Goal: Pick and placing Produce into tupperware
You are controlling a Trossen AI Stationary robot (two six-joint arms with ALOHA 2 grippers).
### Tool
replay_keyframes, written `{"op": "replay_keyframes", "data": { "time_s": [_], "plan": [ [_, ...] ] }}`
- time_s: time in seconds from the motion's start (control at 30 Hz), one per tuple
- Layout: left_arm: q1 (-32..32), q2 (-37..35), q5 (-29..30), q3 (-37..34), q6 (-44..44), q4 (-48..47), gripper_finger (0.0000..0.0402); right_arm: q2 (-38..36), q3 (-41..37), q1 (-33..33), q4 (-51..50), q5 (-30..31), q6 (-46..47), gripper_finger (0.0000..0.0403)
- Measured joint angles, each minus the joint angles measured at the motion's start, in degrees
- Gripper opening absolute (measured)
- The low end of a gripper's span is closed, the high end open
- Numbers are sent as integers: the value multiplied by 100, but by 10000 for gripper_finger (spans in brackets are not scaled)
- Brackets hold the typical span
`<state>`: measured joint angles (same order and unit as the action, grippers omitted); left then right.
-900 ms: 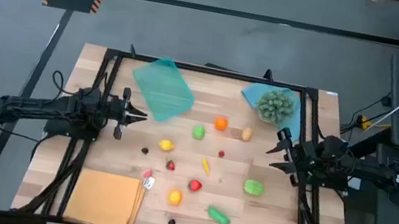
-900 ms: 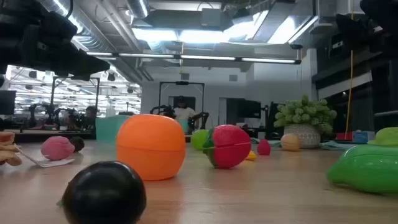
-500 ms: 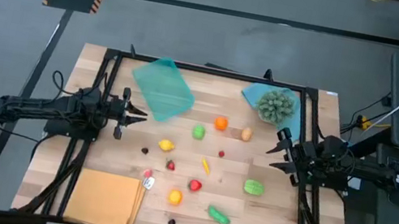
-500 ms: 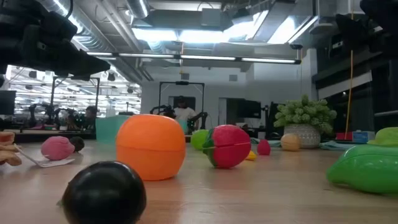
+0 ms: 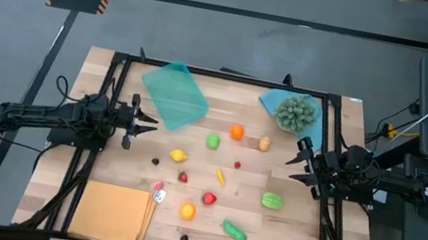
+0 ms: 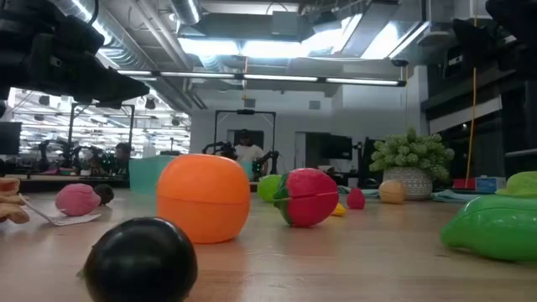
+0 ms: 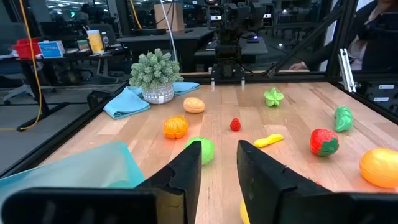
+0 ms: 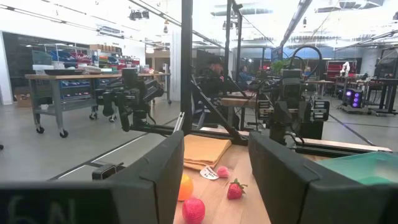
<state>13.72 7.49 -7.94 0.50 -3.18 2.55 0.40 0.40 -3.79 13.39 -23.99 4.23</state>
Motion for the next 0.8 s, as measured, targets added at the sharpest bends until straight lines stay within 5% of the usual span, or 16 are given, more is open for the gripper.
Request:
{"op": "replay_keyframes", "data": {
  "time_s": [0.8],
  "plan": [
    [0, -1, -2, 1, -2, 0, 102, 0, -2, 2, 0, 0, 0, 182]
  ]
}}
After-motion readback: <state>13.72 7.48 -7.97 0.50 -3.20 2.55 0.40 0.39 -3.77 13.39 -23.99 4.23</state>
